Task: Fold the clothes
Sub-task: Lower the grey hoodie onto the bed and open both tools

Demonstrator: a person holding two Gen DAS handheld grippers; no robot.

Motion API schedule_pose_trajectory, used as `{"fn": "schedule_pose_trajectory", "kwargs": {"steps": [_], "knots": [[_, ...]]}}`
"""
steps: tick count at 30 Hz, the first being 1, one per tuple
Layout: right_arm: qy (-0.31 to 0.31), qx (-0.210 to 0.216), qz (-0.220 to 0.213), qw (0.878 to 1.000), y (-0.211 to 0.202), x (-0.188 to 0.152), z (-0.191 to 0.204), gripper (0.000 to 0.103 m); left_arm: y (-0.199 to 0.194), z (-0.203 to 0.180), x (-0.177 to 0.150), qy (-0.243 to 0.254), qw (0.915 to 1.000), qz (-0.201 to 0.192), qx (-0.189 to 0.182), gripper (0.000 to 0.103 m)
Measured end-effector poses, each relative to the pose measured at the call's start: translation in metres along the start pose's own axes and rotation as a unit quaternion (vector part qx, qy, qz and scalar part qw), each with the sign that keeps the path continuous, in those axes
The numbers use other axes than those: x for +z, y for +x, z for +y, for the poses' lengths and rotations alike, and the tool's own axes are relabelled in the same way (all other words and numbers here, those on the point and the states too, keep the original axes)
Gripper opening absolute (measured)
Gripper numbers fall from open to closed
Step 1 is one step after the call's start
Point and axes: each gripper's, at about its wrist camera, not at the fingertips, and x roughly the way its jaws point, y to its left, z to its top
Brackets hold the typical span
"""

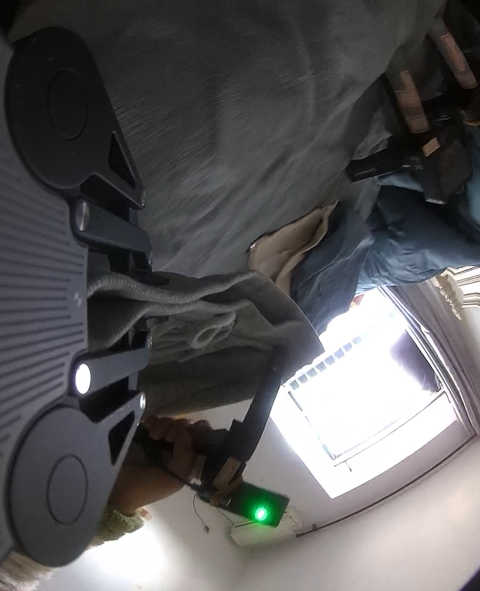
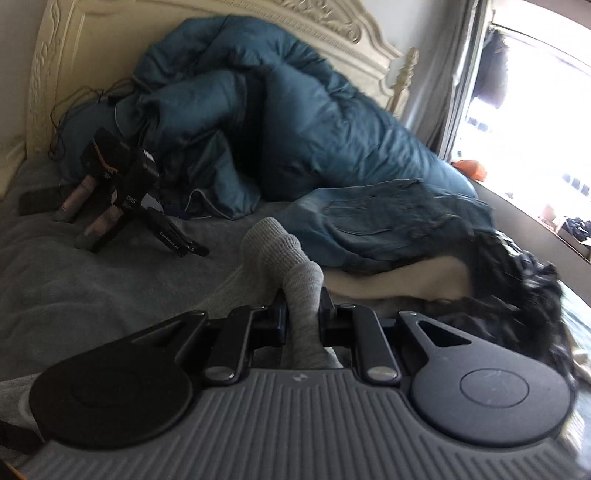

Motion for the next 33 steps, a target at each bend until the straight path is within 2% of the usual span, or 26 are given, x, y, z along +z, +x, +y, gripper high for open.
{"fn": "schedule_pose_trajectory", "kwargs": {"steps": [4,9,13,16,19,21,22,24,27,30,33], "knots": [[-0.004,0.017,0.0,1.0,0.035,0.011,0.009,0.013,-0.002,0.016,0.021,0.003,0.9999,-0.006,0.008,0.013],[-0.006,0.045,0.007,0.999,0.081,0.015,0.021,0.013,-0.003,0.038,0.036,0.0,0.9993,-0.012,0.037,0.013],[-0.001,0.078,0.037,0.996,0.122,0.001,0.031,0.013,0.003,0.062,0.033,-0.008,0.9979,0.0,0.065,0.013],[0.014,0.095,0.059,0.994,0.151,-0.015,0.036,0.014,0.009,0.075,0.029,-0.013,0.9978,0.002,0.065,0.013],[0.049,0.109,0.079,0.99,0.176,-0.028,0.031,0.02,0.011,0.073,0.03,0.012,0.9973,0.002,0.073,0.016],[0.091,0.121,0.086,0.985,0.185,-0.03,0.021,0.033,0.012,0.067,0.031,0.038,0.9957,0.001,0.084,0.018],[0.109,0.126,0.093,0.982,0.188,-0.03,0.016,0.038,0.011,0.063,0.031,0.05,0.9946,0.001,0.091,0.021],[0.133,0.122,0.111,0.977,0.189,-0.026,0.006,0.062,0.009,0.055,0.033,0.071,0.992,0.001,0.104,0.024],[0.16,0.121,0.114,0.973,0.175,-0.017,-0.008,0.065,-0.006,0.038,0.028,0.093,0.9874,-0.009,0.128,0.043],[0.185,0.122,0.102,0.97,0.146,-0.009,-0.027,0.068,-0.019,0.026,0.029,0.098,0.9828,-0.031,0.153,0.048],[0.187,0.119,0.085,0.972,0.099,-0.003,-0.042,0.073,-0.034,0.01,0.029,0.114,0.9759,-0.06,0.176,0.051]]}}
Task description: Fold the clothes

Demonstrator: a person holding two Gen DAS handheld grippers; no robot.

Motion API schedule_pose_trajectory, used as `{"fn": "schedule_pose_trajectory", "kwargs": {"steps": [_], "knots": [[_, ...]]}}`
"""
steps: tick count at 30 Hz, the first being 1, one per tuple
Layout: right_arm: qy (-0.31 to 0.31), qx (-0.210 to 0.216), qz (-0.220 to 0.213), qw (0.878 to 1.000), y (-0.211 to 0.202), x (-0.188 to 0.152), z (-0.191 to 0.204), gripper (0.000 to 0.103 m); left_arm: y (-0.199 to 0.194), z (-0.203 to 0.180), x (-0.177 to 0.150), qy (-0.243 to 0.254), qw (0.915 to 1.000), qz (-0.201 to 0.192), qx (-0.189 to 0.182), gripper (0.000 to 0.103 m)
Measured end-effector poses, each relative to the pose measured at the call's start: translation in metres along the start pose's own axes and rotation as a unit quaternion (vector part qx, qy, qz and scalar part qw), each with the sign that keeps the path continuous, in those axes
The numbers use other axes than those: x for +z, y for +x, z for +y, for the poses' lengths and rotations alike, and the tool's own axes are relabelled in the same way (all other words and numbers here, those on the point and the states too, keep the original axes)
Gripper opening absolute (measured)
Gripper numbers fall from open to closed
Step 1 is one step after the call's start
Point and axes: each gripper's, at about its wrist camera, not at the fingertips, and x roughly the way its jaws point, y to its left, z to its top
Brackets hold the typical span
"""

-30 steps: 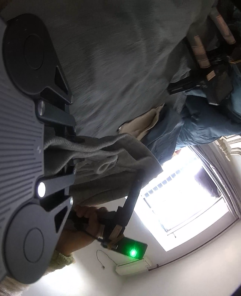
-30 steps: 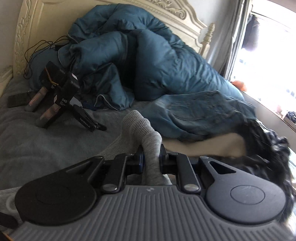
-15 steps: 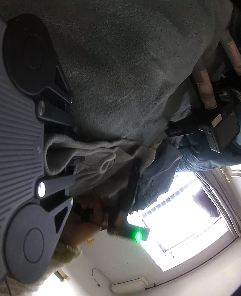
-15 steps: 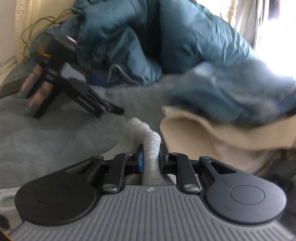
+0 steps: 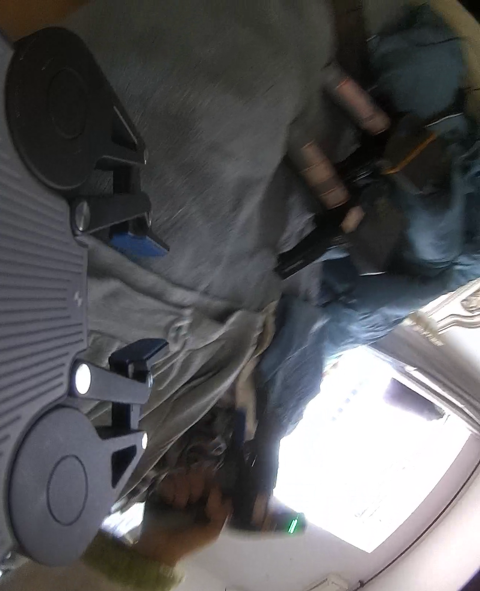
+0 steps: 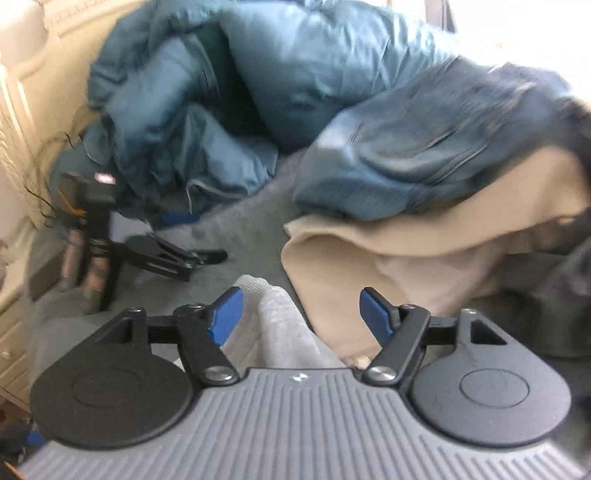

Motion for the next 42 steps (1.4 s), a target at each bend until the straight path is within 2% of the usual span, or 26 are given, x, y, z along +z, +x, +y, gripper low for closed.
{"fn": "schedule_pose_trajectory", "kwargs": {"steps": [2,5,8,11,14,18,19,22,26,28,31,35,38,40,42], "knots": [[-0.013,-0.007,-0.011,1.0,-0.04,-0.006,-0.001,0.074,-0.013,-0.008,0.003,0.003,0.9999,-0.011,-0.003,0.051],[-0.036,-0.028,-0.025,0.999,-0.11,-0.031,-0.007,0.075,-0.033,-0.029,0.002,0.023,0.9992,-0.009,-0.031,0.051],[-0.034,-0.049,-0.036,0.998,-0.184,-0.073,-0.018,0.075,-0.041,-0.062,-0.007,0.055,0.9958,0.014,-0.072,0.052],[-0.015,-0.072,-0.049,0.996,-0.254,-0.127,-0.033,0.075,-0.037,-0.104,-0.028,0.092,0.9861,0.061,-0.123,0.052],[0.021,-0.109,-0.052,0.992,-0.311,-0.19,-0.053,0.073,-0.028,-0.152,-0.057,0.148,0.9678,0.114,-0.169,0.052],[0.092,-0.169,-0.04,0.981,-0.369,-0.277,-0.084,0.072,-0.021,-0.219,-0.107,0.235,0.9324,0.164,-0.22,0.053],[0.111,-0.185,-0.04,0.976,-0.382,-0.297,-0.091,0.072,-0.022,-0.232,-0.118,0.254,0.9235,0.172,-0.231,0.053],[0.175,-0.224,-0.043,0.958,-0.417,-0.355,-0.111,0.072,-0.019,-0.262,-0.146,0.29,0.9036,0.192,-0.25,0.056],[0.252,-0.274,-0.045,0.927,-0.451,-0.416,-0.136,0.07,-0.008,-0.283,-0.174,0.327,0.8884,0.214,-0.241,0.059],[0.287,-0.279,-0.058,0.914,-0.47,-0.436,-0.146,0.07,-0.01,-0.289,-0.18,0.345,0.885,0.212,-0.229,0.06],[0.318,-0.295,-0.09,0.896,-0.497,-0.446,-0.155,0.071,-0.011,-0.292,-0.182,0.346,0.8865,0.214,-0.22,0.06],[0.324,-0.293,-0.143,0.888,-0.519,-0.437,-0.172,0.071,-0.017,-0.296,-0.176,0.338,0.8946,0.207,-0.207,0.06],[0.29,-0.282,-0.161,0.9,-0.513,-0.412,-0.181,0.073,-0.022,-0.3,-0.171,0.331,0.9012,0.198,-0.198,0.06],[0.244,-0.272,-0.141,0.92,-0.494,-0.392,-0.183,0.074,-0.025,-0.302,-0.169,0.327,0.9042,0.194,-0.194,0.06],[0.179,-0.284,-0.109,0.936,-0.468,-0.373,-0.179,0.075,-0.027,-0.304,-0.17,0.329,0.905,0.192,-0.191,0.06]]}}
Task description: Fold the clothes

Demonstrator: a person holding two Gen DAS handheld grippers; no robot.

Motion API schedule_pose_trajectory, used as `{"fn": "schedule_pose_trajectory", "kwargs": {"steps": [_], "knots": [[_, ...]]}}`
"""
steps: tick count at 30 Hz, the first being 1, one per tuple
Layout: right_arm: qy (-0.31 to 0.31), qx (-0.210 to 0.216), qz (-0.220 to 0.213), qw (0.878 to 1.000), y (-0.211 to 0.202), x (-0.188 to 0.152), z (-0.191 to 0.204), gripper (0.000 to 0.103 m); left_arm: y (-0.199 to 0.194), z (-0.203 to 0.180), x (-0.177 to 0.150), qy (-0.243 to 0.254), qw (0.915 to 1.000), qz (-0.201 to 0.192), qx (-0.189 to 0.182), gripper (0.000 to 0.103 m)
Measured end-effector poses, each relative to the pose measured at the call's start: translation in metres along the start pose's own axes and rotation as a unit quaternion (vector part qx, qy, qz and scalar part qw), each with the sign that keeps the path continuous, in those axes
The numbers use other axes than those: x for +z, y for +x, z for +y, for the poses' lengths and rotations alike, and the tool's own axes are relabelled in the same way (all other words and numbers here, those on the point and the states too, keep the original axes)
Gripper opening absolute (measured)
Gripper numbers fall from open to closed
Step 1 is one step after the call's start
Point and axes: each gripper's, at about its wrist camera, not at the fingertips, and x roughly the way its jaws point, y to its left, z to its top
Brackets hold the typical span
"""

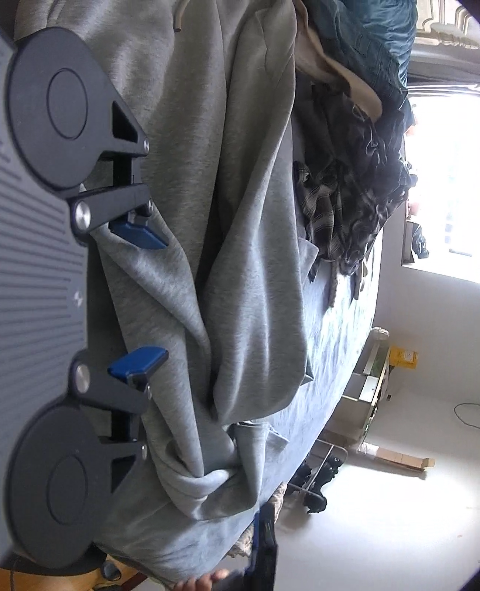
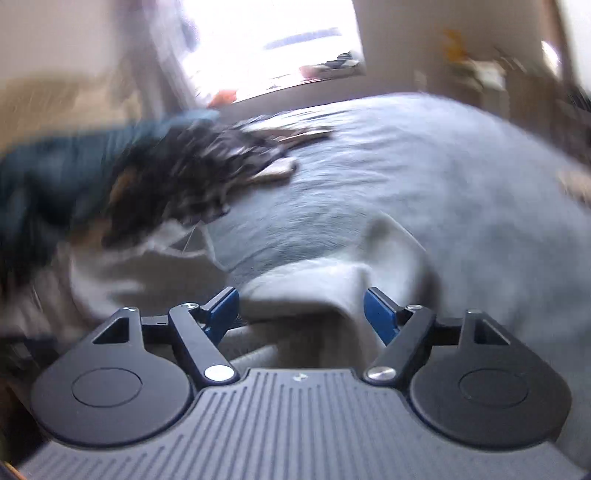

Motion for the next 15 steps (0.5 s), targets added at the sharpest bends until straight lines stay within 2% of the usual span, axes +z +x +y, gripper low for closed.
{"fn": "schedule_pose_trajectory", "kwargs": {"steps": [2,4,5,7,9,11,13,15], "knots": [[-0.083,-0.018,0.011,0.996,0.023,0.002,0.025,0.075,0.002,-0.003,0.0,0.003,1.0,0.0,0.006,0.06],[-0.15,-0.044,0.03,0.987,0.049,0.002,0.037,0.075,0.004,-0.005,0.0,0.007,0.9999,0.001,0.011,0.06],[-0.176,-0.057,0.039,0.982,0.06,0.002,0.04,0.074,0.006,-0.006,0.0,0.008,0.9999,0.001,0.012,0.06],[-0.2,-0.067,0.053,0.976,0.075,-0.001,0.037,0.064,0.009,-0.008,0.0,0.01,0.9999,0.001,0.013,0.06],[-0.18,-0.064,0.054,0.98,0.075,-0.002,0.023,0.03,0.012,-0.009,0.001,0.013,0.9998,0.0,0.014,0.06],[-0.131,-0.053,0.037,0.989,0.06,0.001,0.003,0.014,0.017,-0.009,0.001,0.015,0.9998,0.002,0.016,0.06],[-0.065,-0.049,0.007,0.997,0.033,-0.001,-0.02,0.013,0.02,-0.008,0.001,0.013,0.9998,0.003,0.015,0.06],[0.001,-0.047,-0.025,0.999,0.004,-0.006,-0.043,0.012,0.021,-0.007,0.002,0.012,0.9999,0.004,0.011,0.06]]}}
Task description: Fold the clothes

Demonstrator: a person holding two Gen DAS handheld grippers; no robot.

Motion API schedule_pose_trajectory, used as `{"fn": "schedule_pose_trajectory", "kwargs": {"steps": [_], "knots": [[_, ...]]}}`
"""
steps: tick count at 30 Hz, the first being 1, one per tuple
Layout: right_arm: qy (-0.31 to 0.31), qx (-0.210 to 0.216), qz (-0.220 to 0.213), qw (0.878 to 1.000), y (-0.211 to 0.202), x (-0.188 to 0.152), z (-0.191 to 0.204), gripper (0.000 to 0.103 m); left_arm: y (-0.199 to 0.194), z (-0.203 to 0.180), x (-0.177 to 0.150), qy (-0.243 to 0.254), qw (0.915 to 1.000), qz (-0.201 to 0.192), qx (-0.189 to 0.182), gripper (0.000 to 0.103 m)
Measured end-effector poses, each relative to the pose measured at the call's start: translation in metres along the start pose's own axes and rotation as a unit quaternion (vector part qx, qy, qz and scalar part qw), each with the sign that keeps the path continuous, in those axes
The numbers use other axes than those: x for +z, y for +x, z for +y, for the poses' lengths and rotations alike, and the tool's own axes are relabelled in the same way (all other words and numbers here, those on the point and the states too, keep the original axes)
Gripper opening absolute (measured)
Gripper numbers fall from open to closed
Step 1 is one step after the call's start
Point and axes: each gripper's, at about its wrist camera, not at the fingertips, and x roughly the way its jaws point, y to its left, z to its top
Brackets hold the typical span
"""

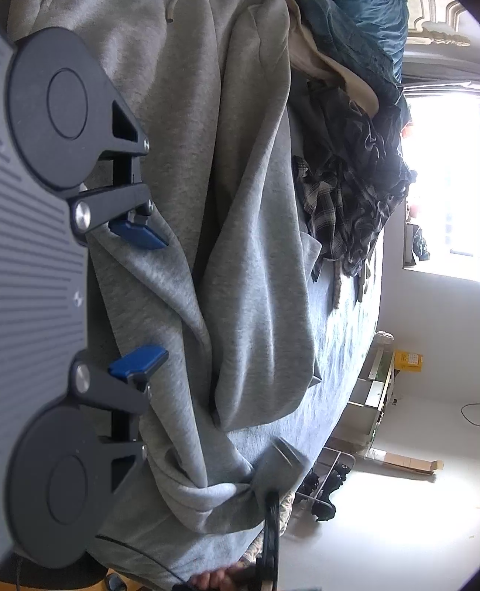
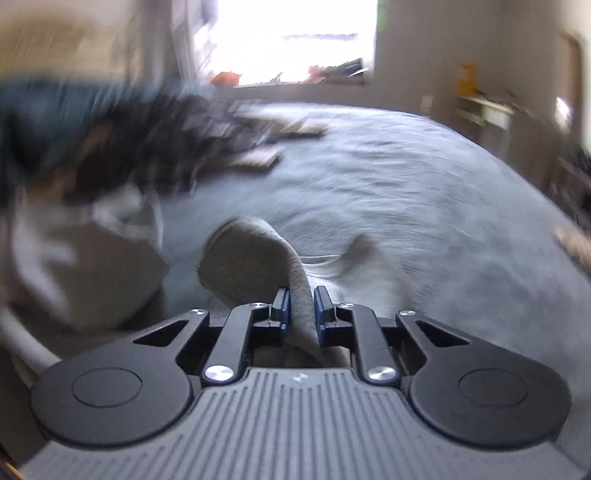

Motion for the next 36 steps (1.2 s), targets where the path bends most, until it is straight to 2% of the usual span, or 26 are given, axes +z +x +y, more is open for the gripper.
{"fn": "schedule_pose_trajectory", "kwargs": {"steps": [3,5,7,9,12,14,16,18,20,22,25,26,27,29,32,34,35,36], "knots": [[0.088,-0.013,-0.025,0.996,-0.034,-0.015,-0.04,0.013,0.0,0.002,0.001,-0.006,1.0,0.001,-0.006,0.06],[0.149,-0.016,-0.02,0.988,-0.05,-0.034,-0.065,0.015,-0.001,0.004,0.001,-0.012,0.9999,-0.001,-0.011,0.06],[0.21,-0.017,-0.006,0.978,-0.061,-0.055,-0.086,0.022,-0.001,0.007,0.001,-0.019,0.9997,-0.003,-0.015,0.06],[0.259,-0.035,-0.003,0.965,-0.072,-0.072,-0.102,0.033,-0.001,0.009,0.0,-0.026,0.9995,-0.006,-0.018,0.06],[0.3,-0.057,-0.049,0.951,-0.102,-0.08,-0.11,0.037,-0.003,0.011,0.001,-0.035,0.999,-0.011,-0.024,0.06],[0.282,-0.043,-0.08,0.955,-0.116,-0.069,-0.097,0.044,-0.005,0.013,0.002,-0.037,0.9988,-0.018,-0.026,0.06],[0.241,-0.014,-0.087,0.967,-0.116,-0.05,-0.071,0.051,-0.009,0.016,0.002,-0.042,0.9983,-0.031,-0.025,0.06],[0.18,0.037,-0.072,0.98,-0.103,-0.028,-0.033,0.066,-0.011,0.022,0.002,-0.052,0.9974,-0.045,-0.022,0.06],[0.122,0.095,-0.051,0.987,-0.082,-0.009,0.01,0.074,-0.013,0.03,0.0,-0.065,0.9962,-0.055,-0.017,0.06],[0.073,0.15,-0.024,0.986,-0.053,0.003,0.055,0.081,-0.011,0.038,-0.004,-0.08,0.9952,-0.055,-0.014,0.06],[0.003,0.182,0.036,0.983,-0.001,0.011,0.115,0.085,-0.006,0.05,-0.014,-0.1,0.994,-0.042,-0.019,0.06],[-0.015,0.181,0.056,0.982,0.017,0.014,0.132,0.085,-0.005,0.052,-0.017,-0.102,0.9936,-0.041,-0.022,0.06],[-0.02,0.161,0.074,0.984,0.036,0.016,0.141,0.085,-0.004,0.054,-0.02,-0.103,0.9934,-0.043,-0.026,0.06],[0.009,0.146,0.115,0.983,0.072,0.021,0.143,0.085,-0.005,0.056,-0.025,-0.099,0.9931,-0.052,-0.034,0.06],[0.081,0.171,0.19,0.963,0.112,0.018,0.137,0.084,-0.003,0.057,-0.032,-0.086,0.9937,-0.058,-0.043,0.06],[0.092,0.182,0.201,0.958,0.121,0.017,0.139,0.062,-0.001,0.057,-0.036,-0.077,0.994,-0.061,-0.049,0.061],[0.089,0.18,0.199,0.959,0.122,0.019,0.142,0.04,0.0,0.057,-0.038,-0.072,0.9941,-0.063,-0.052,0.061],[0.092,0.184,0.195,0.959,0.121,0.022,0.142,0.024,0.0,0.056,-0.041,-0.068,0.9941,-0.065,-0.054,0.061]]}}
